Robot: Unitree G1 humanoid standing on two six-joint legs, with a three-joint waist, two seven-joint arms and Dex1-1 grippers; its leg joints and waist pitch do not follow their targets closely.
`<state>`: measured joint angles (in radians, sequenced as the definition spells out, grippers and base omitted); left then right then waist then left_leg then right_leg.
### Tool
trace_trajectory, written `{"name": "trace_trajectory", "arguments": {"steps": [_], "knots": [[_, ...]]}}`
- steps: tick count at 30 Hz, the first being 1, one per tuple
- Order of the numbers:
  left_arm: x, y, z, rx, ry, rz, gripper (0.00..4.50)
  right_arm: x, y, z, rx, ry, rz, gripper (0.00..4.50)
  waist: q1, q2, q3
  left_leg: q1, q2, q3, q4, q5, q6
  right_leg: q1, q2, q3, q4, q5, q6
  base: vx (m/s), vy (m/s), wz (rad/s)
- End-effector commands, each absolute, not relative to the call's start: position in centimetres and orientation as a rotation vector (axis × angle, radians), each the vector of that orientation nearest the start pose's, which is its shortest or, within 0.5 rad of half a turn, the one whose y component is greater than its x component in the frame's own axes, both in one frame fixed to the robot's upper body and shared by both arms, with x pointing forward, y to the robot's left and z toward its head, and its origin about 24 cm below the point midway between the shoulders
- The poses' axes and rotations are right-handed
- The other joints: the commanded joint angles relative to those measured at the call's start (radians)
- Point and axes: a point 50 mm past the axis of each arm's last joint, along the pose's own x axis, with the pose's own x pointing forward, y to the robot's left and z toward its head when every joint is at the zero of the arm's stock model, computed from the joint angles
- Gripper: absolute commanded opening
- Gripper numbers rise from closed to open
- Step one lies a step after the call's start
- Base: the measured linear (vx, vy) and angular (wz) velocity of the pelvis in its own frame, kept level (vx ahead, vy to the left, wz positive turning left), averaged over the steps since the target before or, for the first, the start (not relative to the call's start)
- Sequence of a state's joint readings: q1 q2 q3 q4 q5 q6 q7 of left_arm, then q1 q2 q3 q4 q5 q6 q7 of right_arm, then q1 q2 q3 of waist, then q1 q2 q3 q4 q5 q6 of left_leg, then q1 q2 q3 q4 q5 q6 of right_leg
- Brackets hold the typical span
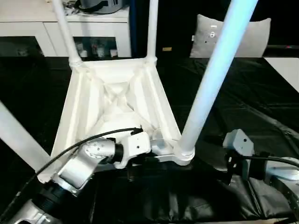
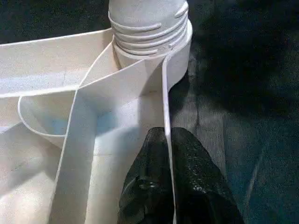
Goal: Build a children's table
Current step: Move to table, then rotate leg to tighten
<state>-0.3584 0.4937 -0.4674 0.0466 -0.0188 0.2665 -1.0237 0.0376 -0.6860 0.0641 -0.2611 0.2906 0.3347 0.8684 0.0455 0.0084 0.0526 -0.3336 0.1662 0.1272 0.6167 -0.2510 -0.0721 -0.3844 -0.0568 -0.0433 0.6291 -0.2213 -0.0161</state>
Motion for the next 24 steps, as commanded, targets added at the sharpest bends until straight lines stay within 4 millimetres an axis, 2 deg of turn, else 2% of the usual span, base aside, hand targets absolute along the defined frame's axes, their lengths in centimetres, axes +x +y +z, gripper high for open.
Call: {"name": "trace_trajectory", "arguments": {"steps": [1, 7, 9, 11, 13, 15, 16, 21, 22, 24], "knots": [[26.8, 11.3, 6.3, 0.582, 0.334, -1.363, 0.02, 22.4, -20.3, 8.2, -0.322, 0.307, 0.954, 4.50, 0.007, -0.003, -0.047, -0.021, 0.051, -0.006, -0.078, -0.046, 0.082, 0.058, -0.080, 0.051, -0.079, -0.084, -0.237, 0.000, 0.000, 0.00], [26.9, 11.4, 6.5, 0.564, 0.293, -1.431, 0.02, 22.9, -19.3, 8.3, -0.289, 0.284, 1.058, 4.50, 0.010, -0.001, -0.047, -0.018, 0.050, -0.003, -0.080, -0.073, 0.074, 0.058, -0.081, 0.052, -0.080, -0.103, -0.247, 0.000, 0.000, 0.00], [26.8, 11.4, 6.5, 0.554, 0.296, -1.460, 0.00, 23.4, -19.2, 8.4, -0.262, 0.271, 1.076, 4.33, 0.012, 0.001, -0.050, -0.016, 0.053, -0.003, -0.078, -0.061, 0.075, 0.057, -0.083, 0.052, -0.076, -0.082, -0.255, 0.000, 0.000, 0.00], [26.7, 11.4, 6.5, 0.559, 0.301, -1.481, 0.00, 23.9, -19.2, 8.4, -0.245, 0.273, 1.096, 4.33, 0.011, -0.002, -0.051, -0.017, 0.053, -0.003, -0.077, -0.038, 0.079, 0.057, -0.082, 0.051, -0.072, -0.047, -0.267, 0.000, 0.000, 0.00], [26.7, 11.4, 6.4, 0.566, 0.303, -1.503, 0.00, 24.3, -19.2, 8.3, -0.232, 0.281, 1.136, 4.05, 0.015, -0.002, -0.053, -0.015, 0.053, -0.001, -0.074, -0.019, 0.090, 0.056, -0.081, 0.050, -0.068, -0.008, -0.280, 0.000, 0.000, 0.00], [26.7, 11.4, 6.3, 0.572, 0.304, -1.510, 0.00, 24.5, -19.1, 8.3, -0.207, 0.284, 1.166, 3.98, 0.019, -0.001, -0.054, -0.014, 0.053, 0.000, -0.074, -0.016, 0.094, 0.057, -0.082, 0.049, -0.065, -0.004, -0.286, 0.000, 0.000, 0.00], [26.7, 11.4, 6.3, 0.576, 0.304, -1.515, 0.00, 24.7, -19.0, 8.3, -0.190, 0.287, 1.186, 3.77, 0.021, -0.003, -0.054, -0.015, 0.054, 0.000, -0.074, -0.013, 0.097, 0.058, -0.083, 0.050, -0.065, 0.000, -0.287, 0.000, 0.000, 0.00], [26.7, 11.5, 6.2, 0.583, 0.316, -1.529, 0.00, 25.2, -18.5, 8.0, -0.153, 0.302, 1.253, 3.45, 0.022, -0.003, -0.054, -0.016, 0.054, 0.001, -0.074, -0.019, 0.093, 0.059, -0.085, 0.049, -0.066, -0.019, -0.290, 0.000, 0.000, 0.00], [26.8, 11.5, 6.1, 0.590, 0.321, -1.531, 0.00, 25.3, -18.4, 7.8, -0.144, 0.316, 1.279, 3.21, 0.022, -0.002, -0.055, -0.015, 0.054, 0.001, -0.074, -0.020, 0.090, 0.059, -0.085, 0.048, -0.065, -0.023, -0.290, 0.000, 0.000, 0.00], [26.8, 11.5, 6.1, 0.593, 0.324, -1.534, 0.00, 25.4, -18.3, 7.7, -0.139, 0.327, 1.296, 3.15, 0.023, -0.002, -0.055, -0.015, 0.054, 0.002, -0.073, -0.014, 0.090, 0.059, -0.084, 0.049, -0.065, -0.016, -0.292, 0.000, 0.000, 0.00]]}}
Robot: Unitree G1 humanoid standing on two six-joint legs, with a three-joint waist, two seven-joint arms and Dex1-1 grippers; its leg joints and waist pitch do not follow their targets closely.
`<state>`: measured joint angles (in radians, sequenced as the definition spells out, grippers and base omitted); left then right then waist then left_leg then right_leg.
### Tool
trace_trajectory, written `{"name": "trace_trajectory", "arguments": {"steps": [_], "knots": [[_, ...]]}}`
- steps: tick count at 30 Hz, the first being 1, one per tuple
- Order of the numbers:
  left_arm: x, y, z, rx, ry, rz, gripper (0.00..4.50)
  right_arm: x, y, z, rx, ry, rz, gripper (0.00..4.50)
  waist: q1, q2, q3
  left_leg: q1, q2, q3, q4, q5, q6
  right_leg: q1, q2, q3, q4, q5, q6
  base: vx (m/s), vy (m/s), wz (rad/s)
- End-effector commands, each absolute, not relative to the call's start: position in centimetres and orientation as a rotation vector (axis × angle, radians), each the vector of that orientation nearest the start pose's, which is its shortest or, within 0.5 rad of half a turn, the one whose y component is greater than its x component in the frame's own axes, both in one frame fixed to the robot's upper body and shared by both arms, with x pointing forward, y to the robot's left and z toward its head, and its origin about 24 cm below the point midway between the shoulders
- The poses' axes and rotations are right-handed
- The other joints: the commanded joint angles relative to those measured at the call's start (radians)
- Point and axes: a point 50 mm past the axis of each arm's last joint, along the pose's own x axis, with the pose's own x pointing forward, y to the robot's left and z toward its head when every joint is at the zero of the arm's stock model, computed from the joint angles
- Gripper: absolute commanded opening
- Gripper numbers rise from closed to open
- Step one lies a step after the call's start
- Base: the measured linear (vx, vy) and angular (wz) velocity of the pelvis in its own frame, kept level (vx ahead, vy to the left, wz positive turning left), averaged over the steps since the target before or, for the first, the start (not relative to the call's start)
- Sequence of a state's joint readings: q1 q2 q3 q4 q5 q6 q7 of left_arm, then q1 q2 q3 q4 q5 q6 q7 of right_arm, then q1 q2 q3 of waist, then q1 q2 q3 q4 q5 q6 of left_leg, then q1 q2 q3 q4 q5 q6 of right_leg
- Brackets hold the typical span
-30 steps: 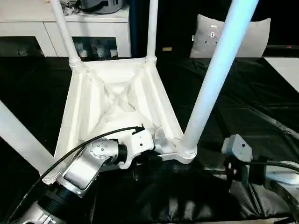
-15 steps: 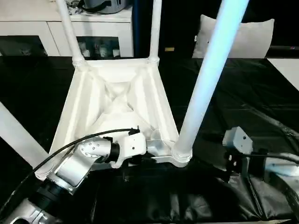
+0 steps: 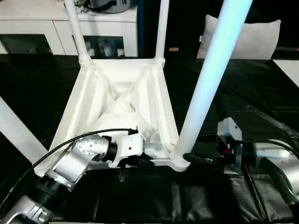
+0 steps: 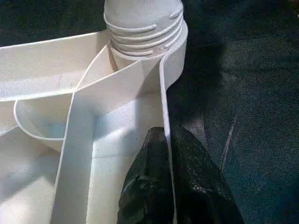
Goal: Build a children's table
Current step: Rotate leg to tighten
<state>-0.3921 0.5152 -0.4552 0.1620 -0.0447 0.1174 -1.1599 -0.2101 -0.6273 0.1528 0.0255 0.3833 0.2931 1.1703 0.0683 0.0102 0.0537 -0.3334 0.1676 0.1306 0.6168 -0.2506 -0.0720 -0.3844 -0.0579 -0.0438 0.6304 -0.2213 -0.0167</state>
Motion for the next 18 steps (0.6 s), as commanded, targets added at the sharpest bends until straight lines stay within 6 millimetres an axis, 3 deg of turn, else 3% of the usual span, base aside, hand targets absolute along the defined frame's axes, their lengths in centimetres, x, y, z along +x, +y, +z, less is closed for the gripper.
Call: {"name": "trace_trajectory", "arguments": {"steps": [1, 12, 18], "knots": [[26.8, 11.5, 6.1, 0.593, 0.324, -1.536, 0.00, 25.5, -18.2, 7.6, -0.137, 0.332, 1.304, 3.10, 0.003, -0.003, -0.057, -0.015, 0.053, -0.002, -0.073, -0.003, 0.090, 0.059, -0.083, 0.049, -0.064, -0.001, -0.291, 0.000, 0.000, 0.00], [26.7, 11.6, 5.9, 0.595, 0.339, -1.559, 0.00, 26.1, -17.5, 6.9, -0.098, 0.360, 1.370, 2.05, 0.017, -0.001, -0.058, -0.013, 0.055, 0.004, -0.074, -0.007, 0.078, 0.057, -0.083, 0.049, -0.062, 0.006, -0.293, 0.000, 0.000, 0.00], [26.3, 11.5, 5.7, 0.563, 0.359, -1.560, 0.00, 25.3, -16.8, 6.5, -0.032, 0.355, 1.396, 1.94, 0.017, 0.003, -0.059, -0.011, 0.056, 0.006, -0.075, -0.018, 0.068, 0.057, -0.082, 0.049, -0.063, 0.007, -0.291, 0.000, 0.000, 0.00]]}}
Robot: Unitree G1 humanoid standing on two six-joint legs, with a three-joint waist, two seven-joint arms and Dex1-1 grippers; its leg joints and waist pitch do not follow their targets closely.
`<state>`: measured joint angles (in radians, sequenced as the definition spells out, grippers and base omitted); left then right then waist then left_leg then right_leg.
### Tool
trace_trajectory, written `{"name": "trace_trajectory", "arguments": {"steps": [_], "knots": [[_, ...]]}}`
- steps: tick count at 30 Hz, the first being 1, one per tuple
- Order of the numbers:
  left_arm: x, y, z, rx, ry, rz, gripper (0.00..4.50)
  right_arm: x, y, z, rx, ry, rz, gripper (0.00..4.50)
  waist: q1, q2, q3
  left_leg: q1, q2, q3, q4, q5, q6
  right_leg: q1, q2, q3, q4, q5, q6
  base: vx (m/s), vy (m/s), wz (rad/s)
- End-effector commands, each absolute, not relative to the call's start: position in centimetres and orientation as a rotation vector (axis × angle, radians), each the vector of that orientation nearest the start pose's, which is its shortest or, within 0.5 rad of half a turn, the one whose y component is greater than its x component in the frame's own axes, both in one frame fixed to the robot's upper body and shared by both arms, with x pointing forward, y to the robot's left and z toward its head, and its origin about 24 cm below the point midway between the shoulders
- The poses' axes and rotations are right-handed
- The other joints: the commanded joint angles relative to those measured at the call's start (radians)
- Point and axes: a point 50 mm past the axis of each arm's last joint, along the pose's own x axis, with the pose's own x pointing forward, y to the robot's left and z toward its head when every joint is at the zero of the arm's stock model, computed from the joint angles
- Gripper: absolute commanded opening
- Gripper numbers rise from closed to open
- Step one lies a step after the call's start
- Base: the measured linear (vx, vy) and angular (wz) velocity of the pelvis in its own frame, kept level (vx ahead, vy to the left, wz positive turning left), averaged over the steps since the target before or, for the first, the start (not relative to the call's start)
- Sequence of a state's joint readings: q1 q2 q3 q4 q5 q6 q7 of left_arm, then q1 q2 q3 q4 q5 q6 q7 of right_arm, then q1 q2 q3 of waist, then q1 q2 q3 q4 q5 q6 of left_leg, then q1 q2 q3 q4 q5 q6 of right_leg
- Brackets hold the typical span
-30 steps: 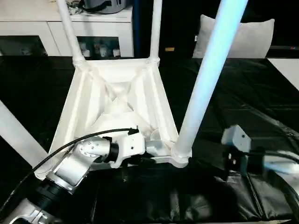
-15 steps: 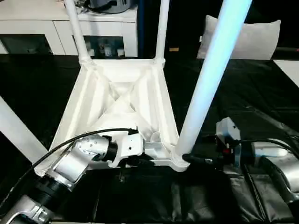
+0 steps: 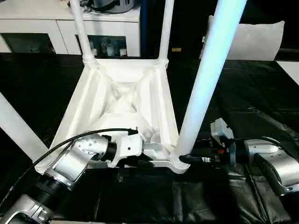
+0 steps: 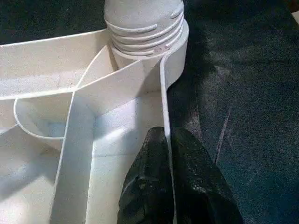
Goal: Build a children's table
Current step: Rotate leg to tighten
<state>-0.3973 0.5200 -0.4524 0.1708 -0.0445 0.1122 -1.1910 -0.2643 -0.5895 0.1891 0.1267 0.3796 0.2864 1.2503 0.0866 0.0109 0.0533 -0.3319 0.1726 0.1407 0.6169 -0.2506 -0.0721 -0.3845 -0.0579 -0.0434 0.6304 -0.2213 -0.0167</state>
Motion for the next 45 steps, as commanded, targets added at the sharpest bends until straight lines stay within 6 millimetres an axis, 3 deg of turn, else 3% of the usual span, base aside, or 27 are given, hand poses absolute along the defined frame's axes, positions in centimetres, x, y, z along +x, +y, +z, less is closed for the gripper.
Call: {"name": "trace_trajectory", "arguments": {"steps": [1, 4, 7, 9, 12, 14, 15, 17, 20, 23, 25, 28, 29, 31, 34, 38, 45], "knots": [[26.3, 11.5, 5.7, 0.563, 0.359, -1.560, 0.00, 25.3, -16.8, 6.5, -0.032, 0.355, 1.396, 1.94, 0.000, 0.002, -0.058, -0.013, 0.051, -0.004, -0.075, -0.019, 0.068, 0.058, -0.082, 0.049, -0.063, 0.007, -0.291, 0.000, 0.000, 0.00], [26.2, 11.3, 5.6, 0.546, 0.371, -1.526, 0.00, 24.5, -16.2, 6.4, 0.013, 0.323, 1.379, 1.94, 0.000, 0.004, -0.057, -0.013, 0.054, -0.005, -0.078, -0.030, 0.061, 0.057, -0.083, 0.050, -0.064, -0.003, -0.286, 0.000, 0.000, 0.00], [26.2, 10.2, 5.4, 0.473, 0.364, -1.424, 0.00, 24.0, -15.1, 5.7, 0.001, 0.299, 1.210, 1.94, 0.001, 0.004, -0.054, -0.014, 0.053, -0.005, -0.081, -0.038, 0.047, 0.055, -0.082, 0.049, -0.068, -0.020, -0.275, 0.000, 0.000, 0.00], [26.0, 9.4, 5.4, 0.426, 0.352, -1.392, 0.00, 23.9, -14.5, 5.3, 0.003, 0.310, 1.100, 1.94, -0.002, 0.006, -0.045, -0.012, 0.051, -0.003, -0.086, -0.085, 0.028, 0.051, -0.080, 0.051, -0.079, -0.112, -0.252, 0.000, 0.000, 0.00], [25.4, 8.2, 5.3, 0.389, 0.349, -1.363, 0.00, 23.8, -13.6, 5.0, 0.043, 0.318, 0.956, 1.93, -0.025, 0.004, -0.037, -0.016, 0.046, -0.009, -0.098, -0.168, -0.006, 0.049, -0.080, 0.052, -0.098, -0.332, -0.171, 0.000, 0.000, 0.00], [25.3, 7.2, 5.2, 0.363, 0.344, -1.339, 0.00, 23.9, -13.0, 4.9, 0.058, 0.314, 0.867, 1.93, -0.034, 0.007, -0.033, -0.015, 0.044, -0.008, -0.099, -0.188, -0.008, 0.042, -0.078, 0.054, -0.105, -0.368, -0.155, 0.000, 0.000, 0.00], [25.2, 6.1, 5.1, 0.345, 0.342, -1.308, 0.00, 24.1, -12.6, 4.8, 0.070, 0.315, 0.764, 1.93, -0.041, 0.003, -0.030, -0.015, 0.043, -0.009, -0.099, -0.194, -0.007, 0.037, -0.077, 0.056, -0.109, -0.391, -0.139, 0.000, 0.000, 0.00], [25.1, 5.2, 5.1, 0.327, 0.338, -1.275, 0.00, 24.1, -12.2, 4.7, 0.085, 0.311, 0.686, 1.93, -0.046, 0.005, -0.031, -0.017, 0.042, -0.010, -0.101, -0.188, -0.007, 0.037, -0.077, 0.057, -0.111, -0.398, -0.127, 0.000, 0.000, 0.00], [25.4, 3.6, 5.2, 0.308, 0.328, -1.211, 0.00, 24.5, -11.9, 4.6, 0.102, 0.313, 0.542, 1.93, -0.050, -0.001, -0.033, -0.019, 0.041, -0.009, -0.101, -0.146, -0.001, 0.038, -0.075, 0.057, -0.110, -0.346, -0.123, 0.000, 0.000, 0.00], [25.8, 2.9, 5.5, 0.310, 0.311, -1.162, 0.00, 24.4, -11.3, 4.8, 0.125, 0.293, 0.537, 1.93, -0.048, 0.002, -0.039, -0.019, 0.041, -0.006, -0.098, -0.089, 0.016, 0.041, -0.073, 0.056, -0.103, -0.224, -0.142, 0.000, 0.000, 0.00], [26.0, 2.9, 5.7, 0.332, 0.295, -1.150, 0.00, 24.4, -11.4, 5.4, 0.143, 0.249, 0.535, 2.63, -0.046, -0.001, -0.044, -0.024, 0.040, -0.006, -0.095, -0.033, 0.036, 0.048, -0.074, 0.054, -0.094, -0.121, -0.162, 0.000, 0.000, 0.00], [26.1, 3.3, 5.7, 0.357, 0.294, -1.148, 0.00, 24.3, -11.8, 5.8, 0.124, 0.223, 0.544, 2.84, -0.046, 0.003, -0.045, -0.024, 0.041, -0.005, -0.094, -0.015, 0.045, 0.049, -0.074, 0.053, -0.092, -0.079, -0.175, 0.000, 0.000, 0.00], [26.2, 3.9, 5.5, 0.382, 0.302, -1.152, 0.00, 24.3, -12.5, 6.1, 0.111, 0.201, 0.571, 2.97, -0.044, -0.001, -0.045, -0.024, 0.042, -0.005, -0.095, -0.014, 0.054, 0.053, -0.076, 0.051, -0.090, -0.064, -0.184, 0.000, 0.000, 0.00], [26.3, 5.2, 5.3, 0.424, 0.310, -1.168, 0.00, 23.9, -14.3, 6.8, 0.048, 0.175, 0.665, 3.11, -0.040, -0.003, -0.045, -0.022, 0.043, -0.004, -0.093, -0.036, 0.065, 0.055, -0.077, 0.052, -0.094, -0.081, -0.182, 0.000, 0.000, 0.00], [26.3, 5.6, 5.2, 0.428, 0.313, -1.178, 0.00, 23.7, -14.9, 6.8, 0.023, 0.181, 0.708, 3.30, -0.039, -0.003, -0.043, -0.025, 0.044, -0.003, -0.093, -0.036, 0.078, 0.054, -0.078, 0.052, -0.093, -0.083, -0.184, 0.000, 0.000, 0.00], [25.9, 7.1, 5.0, 0.469, 0.320, -1.294, 0.00, 23.2, -17.8, 7.8, -0.029, 0.198, 0.856, 3.67, -0.036, -0.010, -0.044, -0.022, 0.047, -0.003, -0.090, -0.049, 0.099, 0.055, -0.080, 0.052, -0.094, -0.103, -0.192, 0.000, 0.000, 0.00], [24.9, 9.0, 4.7, 0.542, 0.352, -1.515, 0.00, 23.1, -19.5, 8.8, -0.122, 0.278, 1.111, 4.22, -0.023, -0.016, -0.049, -0.016, 0.052, -0.001, -0.085, 0.003, 0.127, 0.051, -0.082, 0.050, -0.081, -0.044, -0.235, 0.000, 0.000, 0.00]]}}
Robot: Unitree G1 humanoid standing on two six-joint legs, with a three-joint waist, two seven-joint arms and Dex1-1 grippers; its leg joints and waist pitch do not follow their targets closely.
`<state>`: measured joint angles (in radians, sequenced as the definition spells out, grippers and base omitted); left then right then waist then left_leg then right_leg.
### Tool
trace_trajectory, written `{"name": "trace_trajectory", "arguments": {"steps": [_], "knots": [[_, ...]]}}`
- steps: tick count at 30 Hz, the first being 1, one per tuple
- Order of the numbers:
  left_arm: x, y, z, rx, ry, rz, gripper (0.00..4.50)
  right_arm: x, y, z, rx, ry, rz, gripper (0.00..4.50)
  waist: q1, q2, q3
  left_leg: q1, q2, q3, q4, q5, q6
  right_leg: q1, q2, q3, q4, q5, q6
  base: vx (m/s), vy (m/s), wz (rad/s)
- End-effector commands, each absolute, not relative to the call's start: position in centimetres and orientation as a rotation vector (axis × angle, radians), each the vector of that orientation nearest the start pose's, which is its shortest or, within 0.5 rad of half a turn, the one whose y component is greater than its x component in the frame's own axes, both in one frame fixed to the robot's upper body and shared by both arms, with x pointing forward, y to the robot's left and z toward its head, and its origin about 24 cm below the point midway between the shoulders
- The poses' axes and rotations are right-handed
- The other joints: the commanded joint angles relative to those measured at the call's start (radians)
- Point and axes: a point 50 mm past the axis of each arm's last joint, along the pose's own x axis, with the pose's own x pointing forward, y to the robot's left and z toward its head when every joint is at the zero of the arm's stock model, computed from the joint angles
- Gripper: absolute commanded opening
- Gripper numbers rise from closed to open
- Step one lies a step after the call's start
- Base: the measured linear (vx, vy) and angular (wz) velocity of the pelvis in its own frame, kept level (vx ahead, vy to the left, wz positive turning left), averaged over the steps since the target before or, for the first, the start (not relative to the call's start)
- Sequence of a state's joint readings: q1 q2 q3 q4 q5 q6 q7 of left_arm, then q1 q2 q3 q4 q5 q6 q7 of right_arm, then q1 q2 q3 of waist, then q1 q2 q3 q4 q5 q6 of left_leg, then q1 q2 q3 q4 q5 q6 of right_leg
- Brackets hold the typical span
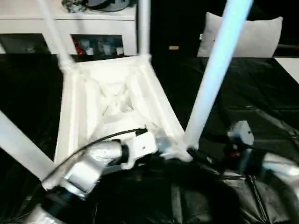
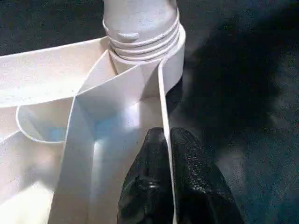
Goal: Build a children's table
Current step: Rotate leg to tighten
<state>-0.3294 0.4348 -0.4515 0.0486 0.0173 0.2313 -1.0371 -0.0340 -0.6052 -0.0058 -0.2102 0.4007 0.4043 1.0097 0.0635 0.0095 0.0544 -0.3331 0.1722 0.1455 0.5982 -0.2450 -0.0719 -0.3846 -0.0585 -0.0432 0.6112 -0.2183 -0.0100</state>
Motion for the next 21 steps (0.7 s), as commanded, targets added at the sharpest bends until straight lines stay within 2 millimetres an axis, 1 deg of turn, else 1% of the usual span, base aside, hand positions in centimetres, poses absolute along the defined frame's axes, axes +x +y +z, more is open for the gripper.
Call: {"name": "trace_trajectory", "arguments": {"steps": [1, 3, 4, 5, 6, 7, 8, 9, 10, 11, 12, 15, 16, 17, 19, 20, 21], "knots": [[24.8, 9.2, 4.7, 0.553, 0.357, -1.537, 0.00, 23.3, -19.6, 8.8, -0.150, 0.286, 1.140, 4.22, 0.002, -0.011, -0.050, -0.014, 0.053, -0.006, -0.066, 0.001, 0.128, 0.049, -0.084, 0.049, -0.061, -0.045, -0.250, 0.000, 0.000, 0.00], [24.8, 9.6, 4.8, 0.568, 0.363, -1.575, 0.00, 23.5, -19.8, 8.7, -0.166, 0.306, 1.194, 4.22, 0.004, -0.015, -0.052, -0.013, 0.053, -0.004, -0.065, 0.004, 0.130, 0.050, -0.083, 0.048, -0.059, -0.034, -0.265, 0.000, 0.000, 0.00], [24.8, 9.7, 4.8, 0.576, 0.364, -1.584, 0.00, 23.5, -19.8, 8.6, -0.166, 0.312, 1.212, 4.22, 0.007, -0.015, -0.053, -0.011, 0.054, -0.003, -0.064, 0.008, 0.129, 0.050, -0.084, 0.049, -0.057, -0.027, -0.268, 0.000, 0.000, 0.00], [24.9, 9.8, 4.9, 0.593, 0.362, -1.606, 0.00, 23.6, -19.8, 8.5, -0.168, 0.325, 1.252, 4.22, 0.011, -0.017, -0.055, -0.012, 0.053, -0.004, -0.062, 0.018, 0.134, 0.051, -0.083, 0.047, -0.053, -0.010, -0.275, 0.000, 0.000, 0.00], [25.0, 9.9, 5.0, 0.601, 0.365, -1.622, 0.00, 23.8, -19.8, 8.4, -0.168, 0.339, 1.279, 4.22, 0.013, -0.016, -0.055, -0.010, 0.053, -0.003, -0.062, 0.022, 0.135, 0.050, -0.084, 0.048, -0.053, -0.006, -0.278, 0.000, 0.000, 0.00], [25.0, 9.9, 5.0, 0.602, 0.365, -1.625, 0.00, 23.8, -19.8, 8.4, -0.168, 0.341, 1.284, 3.96, 0.016, -0.017, -0.056, -0.010, 0.054, -0.003, -0.061, 0.025, 0.138, 0.050, -0.084, 0.048, -0.052, 0.001, -0.281, 0.000, 0.000, 0.00], [25.1, 10.1, 5.1, 0.610, 0.368, -1.637, 0.00, 23.9, -19.8, 8.2, -0.171, 0.354, 1.307, 3.88, 0.019, -0.018, -0.057, -0.011, 0.054, -0.003, -0.059, 0.038, 0.142, 0.051, -0.085, 0.048, -0.049, 0.016, -0.287, 0.000, 0.000, 0.00], [25.2, 10.2, 5.1, 0.626, 0.368, -1.652, 0.00, 24.0, -19.7, 8.1, -0.174, 0.367, 1.337, 3.88, 0.021, -0.018, -0.056, -0.010, 0.055, -0.002, -0.060, 0.037, 0.142, 0.052, -0.085, 0.048, -0.049, 0.014, -0.287, 0.000, 0.000, 0.00], [25.2, 10.2, 5.2, 0.639, 0.367, -1.668, 0.00, 24.0, -19.5, 8.1, -0.166, 0.380, 1.375, 3.70, 0.023, -0.018, -0.057, -0.009, 0.054, -0.002, -0.059, 0.030, 0.141, 0.051, -0.084, 0.046, -0.050, 0.001, -0.291, 0.000, 0.000, 0.00], [25.2, 10.2, 5.2, 0.639, 0.367, -1.668, 0.00, 24.0, -19.5, 8.1, -0.166, 0.380, 1.375, 3.70, 0.023, -0.018, -0.057, -0.009, 0.054, -0.002, -0.059, 0.030, 0.141, 0.051, -0.084, 0.046, -0.050, 0.001, -0.291, 0.000, 0.000, 0.00], [25.3, 10.2, 5.3, 0.645, 0.362, -1.681, 0.00, 24.1, -19.4, 8.0, -0.161, 0.381, 1.405, 3.49, 0.025, -0.019, -0.058, -0.011, 0.055, -0.002, -0.058, 0.029, 0.135, 0.054, -0.085, 0.048, -0.047, 0.003, -0.289, 0.000, 0.000, 0.00], [25.3, 10.2, 5.3, 0.649, 0.360, -1.690, 0.00, 24.4, -19.2, 7.9, -0.166, 0.378, 1.416, 3.41, 0.024, -0.020, -0.059, -0.011, 0.055, -0.003, -0.059, 0.038, 0.133, 0.053, -0.085, 0.046, -0.046, 0.012, -0.296, 0.000, 0.000, 0.00], [25.4, 10.2, 5.3, 0.650, 0.360, -1.693, 0.00, 24.5, -19.1, 7.7, -0.164, 0.379, 1.423, 3.32, 0.025, -0.018, -0.060, -0.011, 0.055, -0.002, -0.058, 0.038, 0.131, 0.053, -0.085, 0.046, -0.045, 0.012, -0.296, 0.000, 0.000, 0.00], [25.4, 10.2, 5.4, 0.653, 0.359, -1.697, 0.00, 24.6, -19.0, 7.7, -0.161, 0.378, 1.430, 3.19, 0.025, -0.019, -0.060, -0.011, 0.054, -0.002, -0.057, 0.036, 0.131, 0.054, -0.085, 0.046, -0.045, 0.013, -0.297, 0.000, 0.000, 0.00], [25.5, 10.2, 5.3, 0.657, 0.358, -1.705, 0.00, 24.8, -18.8, 7.5, -0.143, 0.382, 1.452, 2.99, 0.024, -0.018, -0.062, -0.011, 0.054, -0.002, -0.057, 0.035, 0.129, 0.054, -0.084, 0.046, -0.044, 0.015, -0.301, 0.000, 0.000, 0.00], [25.5, 10.2, 5.3, 0.657, 0.358, -1.707, 0.00, 24.8, -18.8, 7.5, -0.139, 0.382, 1.458, 2.99, 0.025, -0.018, -0.062, -0.012, 0.055, -0.002, -0.057, 0.035, 0.129, 0.055, -0.084, 0.046, -0.043, 0.020, -0.302, 0.000, 0.000, 0.00], [25.5, 10.2, 5.3, 0.659, 0.357, -1.711, 0.00, 24.8, -18.6, 7.5, -0.132, 0.378, 1.468, 2.89, 0.026, -0.021, -0.062, -0.011, 0.055, -0.002, -0.056, 0.036, 0.129, 0.055, -0.084, 0.046, -0.043, 0.021, -0.301, 0.000, 0.000, 0.00]]}}
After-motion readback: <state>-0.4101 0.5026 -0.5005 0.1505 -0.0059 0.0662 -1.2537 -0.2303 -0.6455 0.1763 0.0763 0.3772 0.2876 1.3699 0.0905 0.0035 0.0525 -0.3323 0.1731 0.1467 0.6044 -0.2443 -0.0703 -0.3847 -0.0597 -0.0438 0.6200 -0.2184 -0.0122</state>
